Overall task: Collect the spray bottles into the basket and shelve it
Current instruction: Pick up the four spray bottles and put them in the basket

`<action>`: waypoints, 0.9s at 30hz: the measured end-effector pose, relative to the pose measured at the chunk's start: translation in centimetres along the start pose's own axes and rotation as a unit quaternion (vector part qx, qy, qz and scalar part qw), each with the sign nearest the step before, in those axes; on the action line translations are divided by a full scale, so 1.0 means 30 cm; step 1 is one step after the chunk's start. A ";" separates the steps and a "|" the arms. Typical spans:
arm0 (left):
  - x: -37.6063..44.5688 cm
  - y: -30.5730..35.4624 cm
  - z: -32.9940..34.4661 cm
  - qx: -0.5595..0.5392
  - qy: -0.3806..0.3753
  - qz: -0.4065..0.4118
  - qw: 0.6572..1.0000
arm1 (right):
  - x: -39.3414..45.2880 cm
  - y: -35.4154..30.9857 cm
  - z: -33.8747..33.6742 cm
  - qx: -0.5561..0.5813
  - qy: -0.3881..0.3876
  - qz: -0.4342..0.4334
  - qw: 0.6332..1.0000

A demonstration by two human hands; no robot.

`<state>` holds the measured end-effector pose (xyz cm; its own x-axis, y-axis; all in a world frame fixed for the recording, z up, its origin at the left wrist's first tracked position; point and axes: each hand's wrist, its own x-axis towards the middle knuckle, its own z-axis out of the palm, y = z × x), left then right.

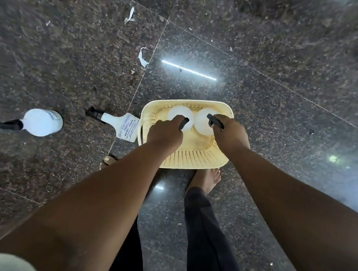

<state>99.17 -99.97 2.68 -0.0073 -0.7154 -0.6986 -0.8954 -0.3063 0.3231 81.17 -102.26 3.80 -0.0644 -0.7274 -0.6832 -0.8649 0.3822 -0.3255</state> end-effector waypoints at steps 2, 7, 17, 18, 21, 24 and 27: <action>0.011 -0.005 0.003 -0.005 0.006 -0.002 1.000 | 0.001 -0.005 0.011 -0.014 -0.003 -0.004 1.000; -0.003 -0.031 -0.039 -0.035 -0.001 0.012 0.999 | -0.028 -0.033 0.038 -0.070 0.001 0.011 0.997; -0.207 -0.500 -0.259 -0.063 0.141 -0.016 0.988 | -0.180 -0.353 0.183 -0.158 0.120 -0.139 0.970; -0.227 -0.577 -0.286 -0.043 0.163 -0.027 0.985 | -0.187 -0.397 0.210 -0.176 0.105 -0.173 0.963; -0.291 -0.863 -0.382 -0.027 0.248 -0.110 0.962 | -0.195 -0.559 0.323 -0.225 0.048 -0.273 0.934; -0.346 -1.051 -0.416 -0.092 0.327 -0.251 0.907 | -0.171 -0.706 0.423 -0.223 -0.033 -0.311 0.923; -0.351 -1.216 -0.478 -0.267 0.340 -0.365 0.825 | -0.122 -0.848 0.549 -0.243 -0.096 -0.290 0.921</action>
<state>138.29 -90.26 7.39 0.8610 -0.3495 -0.3695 -0.2264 -0.9139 0.3369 111.60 -99.93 3.82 0.5271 -0.5963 -0.6055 -0.8498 -0.3725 -0.3729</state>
